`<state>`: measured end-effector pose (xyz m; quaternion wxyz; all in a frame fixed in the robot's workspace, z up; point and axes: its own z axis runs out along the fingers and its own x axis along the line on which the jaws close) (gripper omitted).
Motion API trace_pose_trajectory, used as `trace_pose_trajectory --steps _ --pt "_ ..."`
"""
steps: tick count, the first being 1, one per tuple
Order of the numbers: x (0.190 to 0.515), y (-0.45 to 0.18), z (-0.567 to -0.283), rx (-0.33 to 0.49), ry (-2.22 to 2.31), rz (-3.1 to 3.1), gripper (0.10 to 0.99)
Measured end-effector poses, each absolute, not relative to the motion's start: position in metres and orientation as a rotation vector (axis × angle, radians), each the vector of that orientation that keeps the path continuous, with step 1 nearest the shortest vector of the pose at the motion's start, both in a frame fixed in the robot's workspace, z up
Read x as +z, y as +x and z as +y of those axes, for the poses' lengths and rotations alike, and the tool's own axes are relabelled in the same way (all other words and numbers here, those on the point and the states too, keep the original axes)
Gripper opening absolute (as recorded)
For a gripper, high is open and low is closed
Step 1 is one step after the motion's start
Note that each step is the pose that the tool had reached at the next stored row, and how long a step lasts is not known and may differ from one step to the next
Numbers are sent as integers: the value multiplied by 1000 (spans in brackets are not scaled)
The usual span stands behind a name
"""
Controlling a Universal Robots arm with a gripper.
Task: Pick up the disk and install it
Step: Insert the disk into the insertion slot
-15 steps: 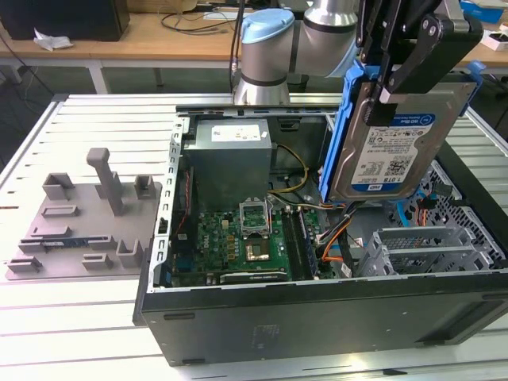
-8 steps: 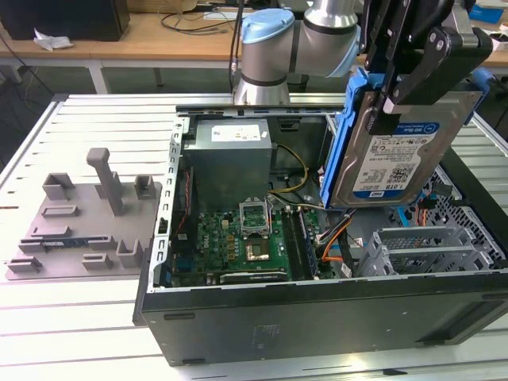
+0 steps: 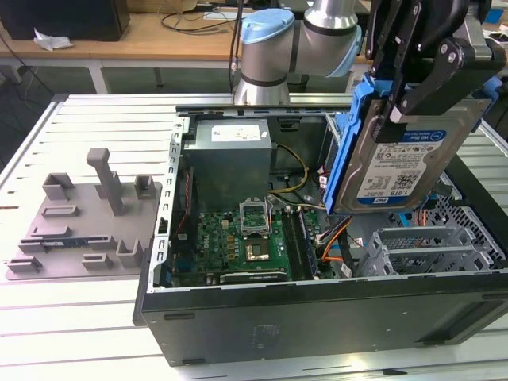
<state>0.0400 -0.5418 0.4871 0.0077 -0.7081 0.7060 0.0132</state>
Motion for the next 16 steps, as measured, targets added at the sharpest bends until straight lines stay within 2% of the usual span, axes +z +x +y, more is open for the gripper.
trace_pose_trajectory --steps 16 --pt "486 62 -553 44 -2215 2208 369"
